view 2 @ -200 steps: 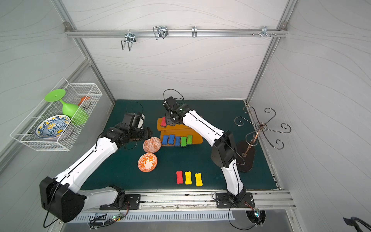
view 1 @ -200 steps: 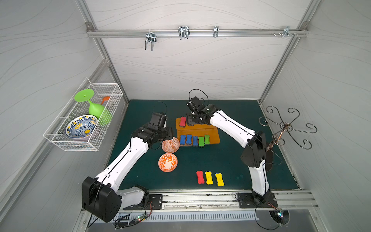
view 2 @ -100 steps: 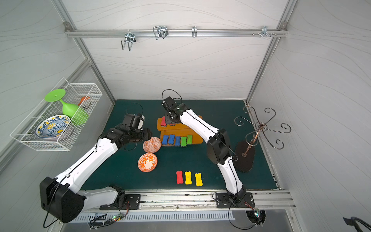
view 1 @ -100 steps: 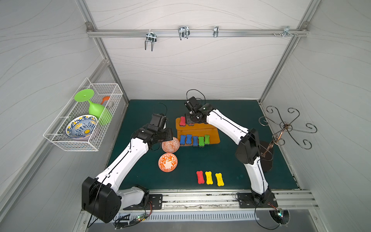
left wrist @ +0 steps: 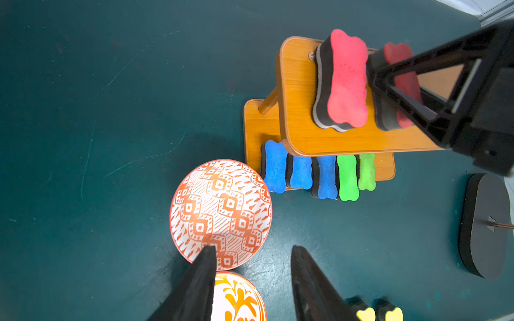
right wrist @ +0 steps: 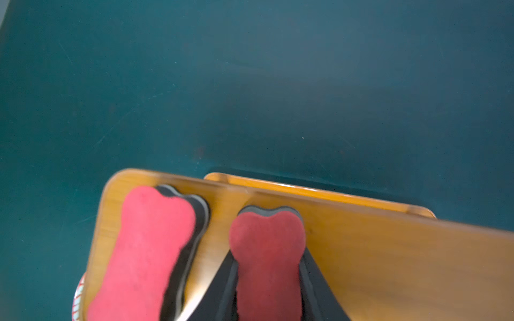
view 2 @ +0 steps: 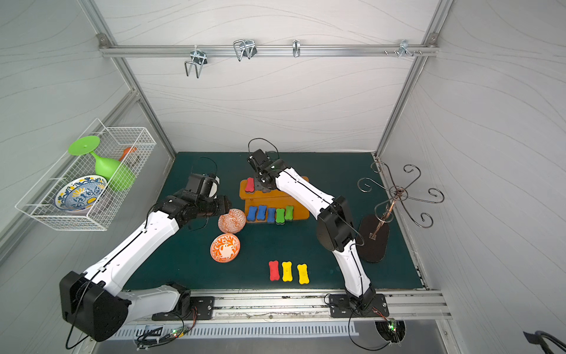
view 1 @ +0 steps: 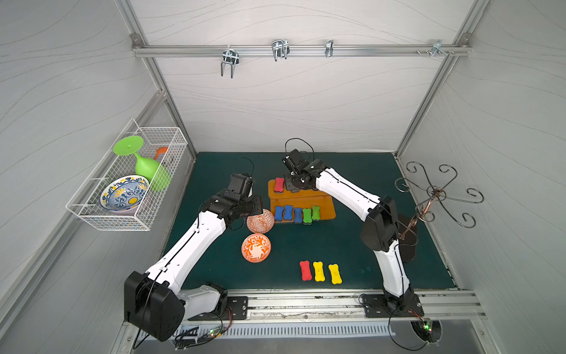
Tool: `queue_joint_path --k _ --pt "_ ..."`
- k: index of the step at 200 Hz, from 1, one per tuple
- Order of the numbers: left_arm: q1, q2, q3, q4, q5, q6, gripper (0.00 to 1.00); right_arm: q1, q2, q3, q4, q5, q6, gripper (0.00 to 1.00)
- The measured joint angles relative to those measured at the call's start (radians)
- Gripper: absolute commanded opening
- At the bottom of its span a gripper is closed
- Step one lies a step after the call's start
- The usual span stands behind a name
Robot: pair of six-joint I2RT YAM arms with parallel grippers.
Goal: Remove the whiteboard erasers from the shelf
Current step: Pick up the whiteboard eraser from the shelf, then place the whiteboard eraser at the center of the board.
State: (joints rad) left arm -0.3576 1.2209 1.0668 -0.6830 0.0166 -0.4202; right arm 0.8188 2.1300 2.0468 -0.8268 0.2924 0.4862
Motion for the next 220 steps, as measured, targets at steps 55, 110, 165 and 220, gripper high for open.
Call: queue_joint_path --k 55,110,165,220 --pt "0.023 -0.026 -0.012 0.009 0.026 -0.007 0.48 0.177 -0.355 -0.454 0.002 0.031 0.145 0.33" --pt "0.034 -0.045 -0.015 0.011 0.033 -0.011 0.48 0.412 -0.499 -0.806 0.095 -0.077 0.373 0.34" --pt "0.035 -0.069 -0.021 0.011 0.020 -0.010 0.48 0.448 -0.365 -0.823 0.154 -0.164 0.426 0.35" --pt "0.035 -0.069 -0.021 0.011 0.019 -0.010 0.48 0.460 -0.311 -0.818 0.175 -0.202 0.440 0.36"
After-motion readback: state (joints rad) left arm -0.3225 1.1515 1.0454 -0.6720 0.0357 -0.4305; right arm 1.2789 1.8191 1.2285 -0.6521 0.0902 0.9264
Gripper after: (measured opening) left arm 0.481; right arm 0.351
